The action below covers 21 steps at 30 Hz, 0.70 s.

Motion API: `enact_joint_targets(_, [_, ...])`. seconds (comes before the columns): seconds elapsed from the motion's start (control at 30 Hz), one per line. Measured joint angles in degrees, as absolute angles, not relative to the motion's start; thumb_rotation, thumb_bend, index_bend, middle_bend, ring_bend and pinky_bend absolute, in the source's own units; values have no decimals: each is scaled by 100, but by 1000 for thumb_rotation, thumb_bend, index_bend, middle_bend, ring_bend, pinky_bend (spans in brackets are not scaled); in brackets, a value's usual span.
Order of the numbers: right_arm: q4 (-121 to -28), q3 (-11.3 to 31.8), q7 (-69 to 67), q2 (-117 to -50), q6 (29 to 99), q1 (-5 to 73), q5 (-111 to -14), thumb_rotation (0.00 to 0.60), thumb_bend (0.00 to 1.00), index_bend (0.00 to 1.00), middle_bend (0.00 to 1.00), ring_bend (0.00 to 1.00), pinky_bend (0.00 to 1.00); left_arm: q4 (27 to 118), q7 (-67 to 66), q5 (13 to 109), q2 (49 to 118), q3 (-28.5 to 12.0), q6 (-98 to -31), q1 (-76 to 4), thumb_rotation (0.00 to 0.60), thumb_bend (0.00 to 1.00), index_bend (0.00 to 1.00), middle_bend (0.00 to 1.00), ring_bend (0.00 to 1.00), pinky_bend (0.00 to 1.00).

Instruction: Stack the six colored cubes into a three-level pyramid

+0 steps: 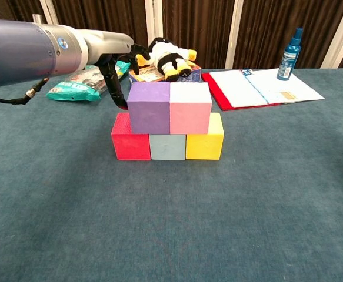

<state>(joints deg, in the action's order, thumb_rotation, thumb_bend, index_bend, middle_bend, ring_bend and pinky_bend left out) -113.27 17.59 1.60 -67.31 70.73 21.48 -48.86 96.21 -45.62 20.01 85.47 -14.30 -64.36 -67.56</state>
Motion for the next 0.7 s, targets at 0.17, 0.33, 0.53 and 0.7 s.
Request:
enact_joint_targets(0.17, [-11333, 1748, 180, -6736, 7085, 2147, -4902, 600, 361, 0, 0, 0, 0, 9711, -4559, 1993, 8437, -1443, -6438, -6714, 600, 206, 0, 158, 8, 0])
enact_joint_targets(0.33, [-11311, 1730, 205, -6747, 7076, 2151, -4894, 600, 361, 0, 0, 0, 0, 9796, -4497, 2006, 8326, -1476, -6458, -6654, 600, 206, 0, 158, 8, 0])
enact_joint_targets(0.53, [-11274, 1709, 284, -6722, 7053, 2167, -4876, 600, 361, 0, 0, 0, 0, 10017, -4354, 2075, 8128, -1547, -6498, -6557, 600, 206, 0, 158, 8, 0])
enact_joint_targets(0.7, [-11281, 1686, 388, -6673, 7041, 2185, -4874, 600, 361, 0, 0, 0, 0, 10397, -4140, 2296, 7869, -1594, -6602, -6389, 600, 202, 0, 145, 8, 0])
